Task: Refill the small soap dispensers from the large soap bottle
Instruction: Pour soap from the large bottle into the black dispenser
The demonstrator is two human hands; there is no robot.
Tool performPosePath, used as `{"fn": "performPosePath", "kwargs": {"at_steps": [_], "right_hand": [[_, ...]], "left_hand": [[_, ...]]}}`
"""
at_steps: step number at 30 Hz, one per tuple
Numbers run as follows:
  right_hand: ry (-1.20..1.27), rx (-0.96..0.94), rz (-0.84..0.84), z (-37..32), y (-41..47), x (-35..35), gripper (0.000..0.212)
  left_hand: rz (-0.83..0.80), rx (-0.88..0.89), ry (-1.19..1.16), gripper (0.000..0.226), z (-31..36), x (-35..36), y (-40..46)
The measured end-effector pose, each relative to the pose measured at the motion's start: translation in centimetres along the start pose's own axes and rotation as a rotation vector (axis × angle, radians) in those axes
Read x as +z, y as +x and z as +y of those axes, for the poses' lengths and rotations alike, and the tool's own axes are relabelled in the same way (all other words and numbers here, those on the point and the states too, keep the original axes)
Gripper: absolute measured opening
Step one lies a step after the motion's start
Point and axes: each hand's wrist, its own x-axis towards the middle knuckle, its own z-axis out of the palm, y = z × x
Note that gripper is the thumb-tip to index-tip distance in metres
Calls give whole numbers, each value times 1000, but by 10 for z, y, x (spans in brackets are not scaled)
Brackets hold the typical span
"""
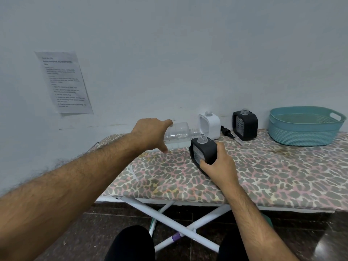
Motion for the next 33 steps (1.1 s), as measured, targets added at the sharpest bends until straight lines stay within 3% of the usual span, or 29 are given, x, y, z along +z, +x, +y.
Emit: {"fn": "performPosePath", "kwargs": {"at_steps": [21, 33], "right_hand": [[16, -2, 3, 0, 0, 0, 59], [32, -1, -3, 0, 0, 0, 62]], "left_hand": [[12, -32, -17, 98, 5, 9, -8], [13, -94, -154, 95, 10, 22, -21]]}}
